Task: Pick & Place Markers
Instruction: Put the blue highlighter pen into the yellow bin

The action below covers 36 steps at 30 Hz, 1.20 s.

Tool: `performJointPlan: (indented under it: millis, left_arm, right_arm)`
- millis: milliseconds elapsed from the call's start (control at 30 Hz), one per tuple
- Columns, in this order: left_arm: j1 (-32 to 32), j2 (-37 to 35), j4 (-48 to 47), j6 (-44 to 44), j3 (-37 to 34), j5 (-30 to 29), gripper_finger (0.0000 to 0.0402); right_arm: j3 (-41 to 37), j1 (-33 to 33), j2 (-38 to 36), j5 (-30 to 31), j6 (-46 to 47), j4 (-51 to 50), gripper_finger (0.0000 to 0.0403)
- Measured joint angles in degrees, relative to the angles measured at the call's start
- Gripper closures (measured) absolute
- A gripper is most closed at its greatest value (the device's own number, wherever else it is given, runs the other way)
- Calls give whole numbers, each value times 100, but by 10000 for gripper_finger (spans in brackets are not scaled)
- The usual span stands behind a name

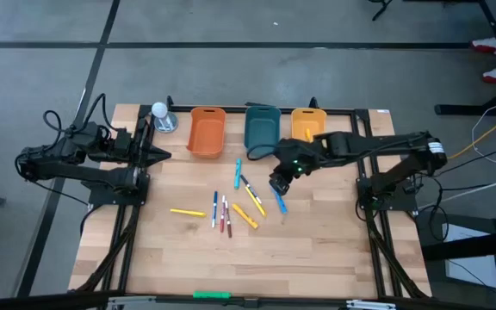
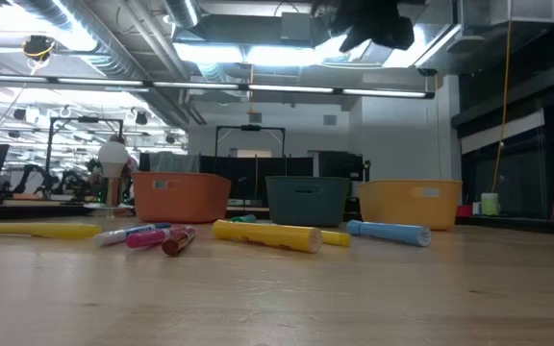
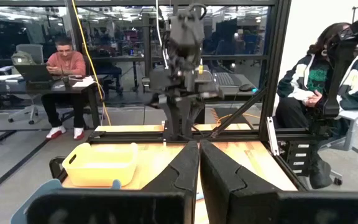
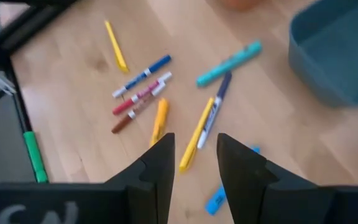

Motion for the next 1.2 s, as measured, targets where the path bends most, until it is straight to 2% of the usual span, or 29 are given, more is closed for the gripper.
performJointPlan:
  millis: [667, 967, 1200]
  left_arm:
    - [0, 0, -2, 0, 0, 2, 393]
    - [0, 0, -2, 0, 0, 2, 389]
    - [0, 0, 0, 0, 0, 1, 393]
  right_arm:
    - [-7, 0, 1618, -126, 959, -868, 283]
    - [-7, -67, 1971, 294, 1553, -1029, 283]
    - [-218, -116, 2022, 91, 1805, -936, 283]
